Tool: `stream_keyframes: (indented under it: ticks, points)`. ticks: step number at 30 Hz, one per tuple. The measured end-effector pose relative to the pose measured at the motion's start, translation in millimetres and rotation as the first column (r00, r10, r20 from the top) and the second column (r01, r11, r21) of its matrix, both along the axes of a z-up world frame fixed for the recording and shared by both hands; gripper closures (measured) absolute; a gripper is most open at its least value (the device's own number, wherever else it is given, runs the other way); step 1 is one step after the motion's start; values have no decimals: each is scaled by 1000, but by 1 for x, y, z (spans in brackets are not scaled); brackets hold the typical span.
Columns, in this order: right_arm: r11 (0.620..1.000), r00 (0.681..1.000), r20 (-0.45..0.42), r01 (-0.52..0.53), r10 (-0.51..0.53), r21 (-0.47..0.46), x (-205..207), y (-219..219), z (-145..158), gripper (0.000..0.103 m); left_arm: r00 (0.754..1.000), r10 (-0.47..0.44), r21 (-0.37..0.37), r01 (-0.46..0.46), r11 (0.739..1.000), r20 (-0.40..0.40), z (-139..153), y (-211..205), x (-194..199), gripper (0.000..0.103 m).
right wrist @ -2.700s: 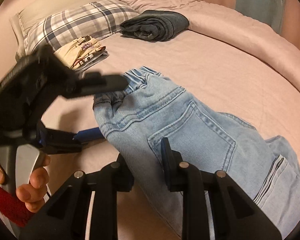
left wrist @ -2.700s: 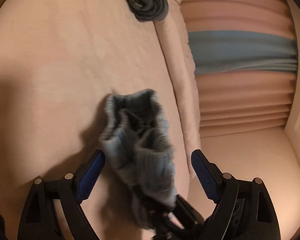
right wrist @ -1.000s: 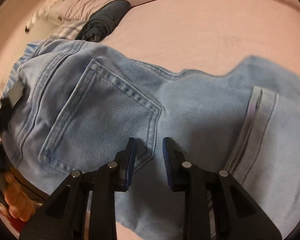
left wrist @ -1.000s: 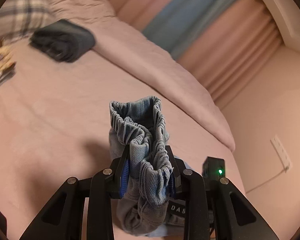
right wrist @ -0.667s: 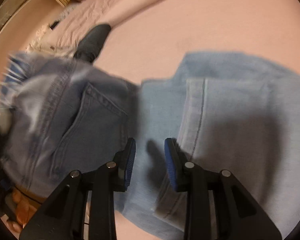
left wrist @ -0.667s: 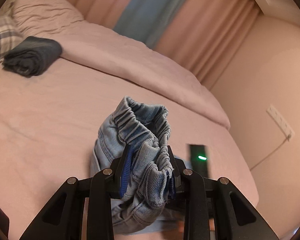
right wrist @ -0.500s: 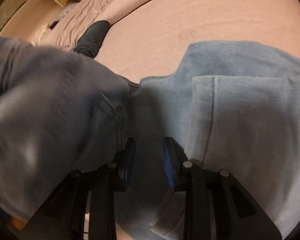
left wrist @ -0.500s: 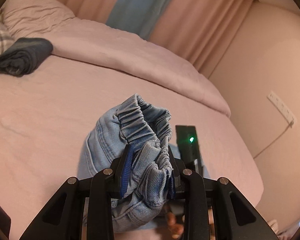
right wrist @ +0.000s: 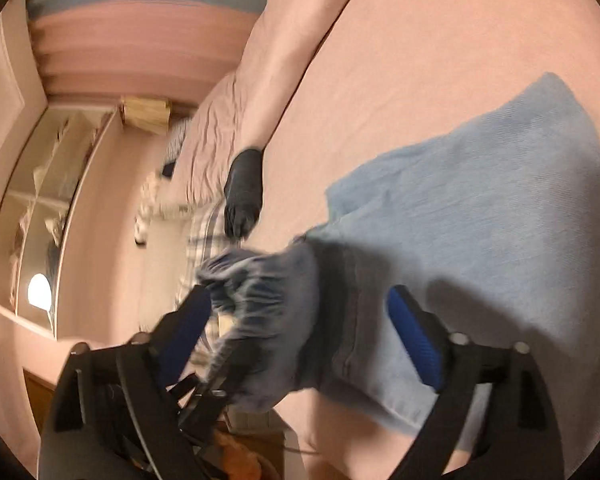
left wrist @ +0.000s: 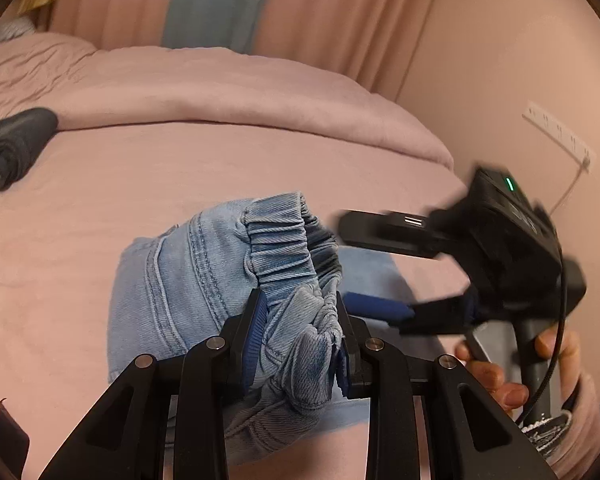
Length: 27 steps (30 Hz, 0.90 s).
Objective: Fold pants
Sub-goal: 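Lift the cuffs with the left tool and fold them over toward the waistband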
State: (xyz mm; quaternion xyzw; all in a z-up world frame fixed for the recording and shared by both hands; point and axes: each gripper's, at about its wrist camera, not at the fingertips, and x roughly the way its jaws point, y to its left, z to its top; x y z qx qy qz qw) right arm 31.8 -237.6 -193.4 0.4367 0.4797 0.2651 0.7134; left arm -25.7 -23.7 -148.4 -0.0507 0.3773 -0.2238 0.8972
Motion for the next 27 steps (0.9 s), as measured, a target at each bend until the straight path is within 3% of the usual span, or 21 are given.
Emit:
stream_keyframes:
  ticks: [2, 4, 7, 8, 10, 12, 13, 20, 23, 27]
  points:
    - [998, 999, -11, -36, 35, -51, 5, 14, 3, 10, 1000, -4, 40, 3, 999, 13, -1, -6, -2, 74]
    - [997, 997, -30, -71, 70, -42, 12, 28, 5, 13, 1000, -22, 54, 21, 998, 15, -3, -11, -4, 74]
    - [991, 994, 6, -110, 110, -80, 11, 41, 21, 14, 998, -46, 113, 41, 993, 38, -4, -18, -10, 74]
    - [988, 992, 15, -122, 124, -93, 16, 37, 23, 18, 998, -42, 123, 36, 992, 44, -4, -20, -11, 74]
    - [972, 993, 12, -115, 120, -203, 27, 39, 25, 50, 999, -37, 110, 33, 993, 31, -2, -18, -9, 74]
    - [973, 992, 18, -118, 124, -201, 31, 40, 23, 66, 999, -45, 99, 42, 994, 30, 2, -19, -10, 74]
    - [971, 991, 30, -118, 127, -207, 32, 39, 24, 69, 998, -55, 107, 50, 993, 41, 7, -22, -12, 74]
    - [976, 986, 114, -97, 121, -195, 30, -3, 56, 72, 987, -141, 98, 133, 986, 75, 36, -60, -12, 74]
    - [973, 990, 104, -75, 99, -217, 34, -24, 54, 72, 984, -172, 130, 163, 978, 55, 26, -87, -6, 74]
    - [980, 998, 29, -43, 49, -194, 35, -59, 28, 72, 980, -201, 169, 196, 966, 10, 2, -116, 4, 74]
